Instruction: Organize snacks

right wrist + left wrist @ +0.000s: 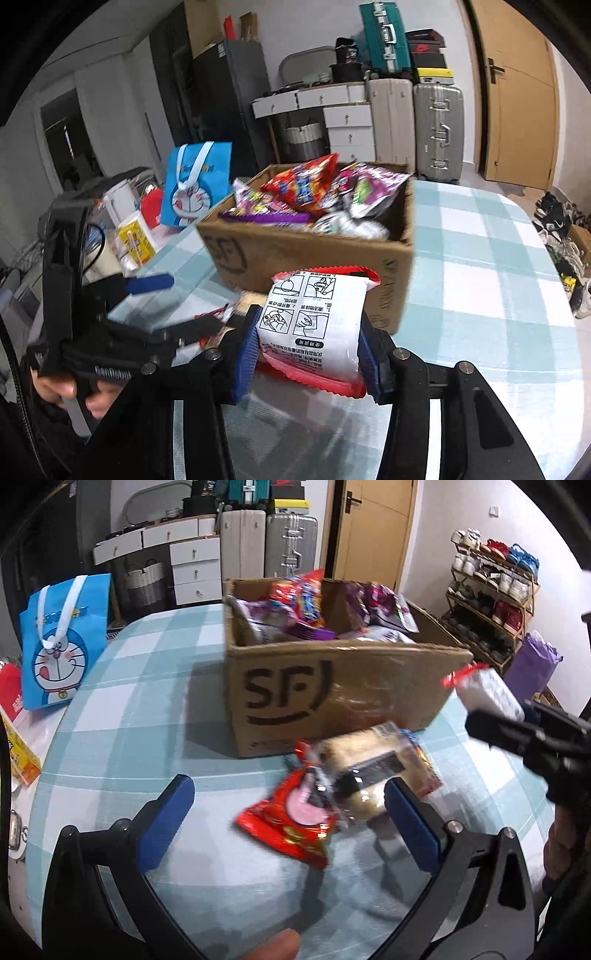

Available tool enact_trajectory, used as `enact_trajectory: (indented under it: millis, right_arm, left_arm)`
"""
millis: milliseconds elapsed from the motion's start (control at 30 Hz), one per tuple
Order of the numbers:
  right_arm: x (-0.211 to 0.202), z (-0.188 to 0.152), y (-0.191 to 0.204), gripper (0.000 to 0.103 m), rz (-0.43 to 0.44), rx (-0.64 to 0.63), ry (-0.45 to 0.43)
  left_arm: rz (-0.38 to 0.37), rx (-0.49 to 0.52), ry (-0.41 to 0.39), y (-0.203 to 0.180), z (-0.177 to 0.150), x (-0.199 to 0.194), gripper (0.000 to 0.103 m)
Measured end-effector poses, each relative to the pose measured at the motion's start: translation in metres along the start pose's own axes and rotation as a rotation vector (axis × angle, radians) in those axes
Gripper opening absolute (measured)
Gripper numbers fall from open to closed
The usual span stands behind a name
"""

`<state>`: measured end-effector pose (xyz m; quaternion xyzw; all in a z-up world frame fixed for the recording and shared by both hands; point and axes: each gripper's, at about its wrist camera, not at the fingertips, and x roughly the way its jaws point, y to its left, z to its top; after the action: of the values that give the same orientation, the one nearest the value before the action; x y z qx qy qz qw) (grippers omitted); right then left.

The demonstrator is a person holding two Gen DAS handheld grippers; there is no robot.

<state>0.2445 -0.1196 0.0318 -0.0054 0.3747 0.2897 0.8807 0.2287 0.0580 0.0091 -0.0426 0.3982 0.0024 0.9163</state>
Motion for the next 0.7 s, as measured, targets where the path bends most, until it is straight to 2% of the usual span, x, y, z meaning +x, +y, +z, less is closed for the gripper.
enact_trajectory:
  millis: [333,467,700]
  right_arm:
    - [-0.014,0.008,-0.038,0.048,-0.033,0.079,-0.020]
    - [-0.020,0.010,-0.054,0.048,-0.044,0.114,-0.029]
    - [-0.022,0.007,-0.056,0.048,-0.056,0.110,-0.028]
  left_arm:
    - [-0.010,0.004,0.058,-0.033,0.011,0.019,0.102]
    - [0.012,0.029,0.084,-0.049,0.016,0.028,0.102]
    - [0.038,0.034,0.113,-0.064,0.019,0.043,0.102]
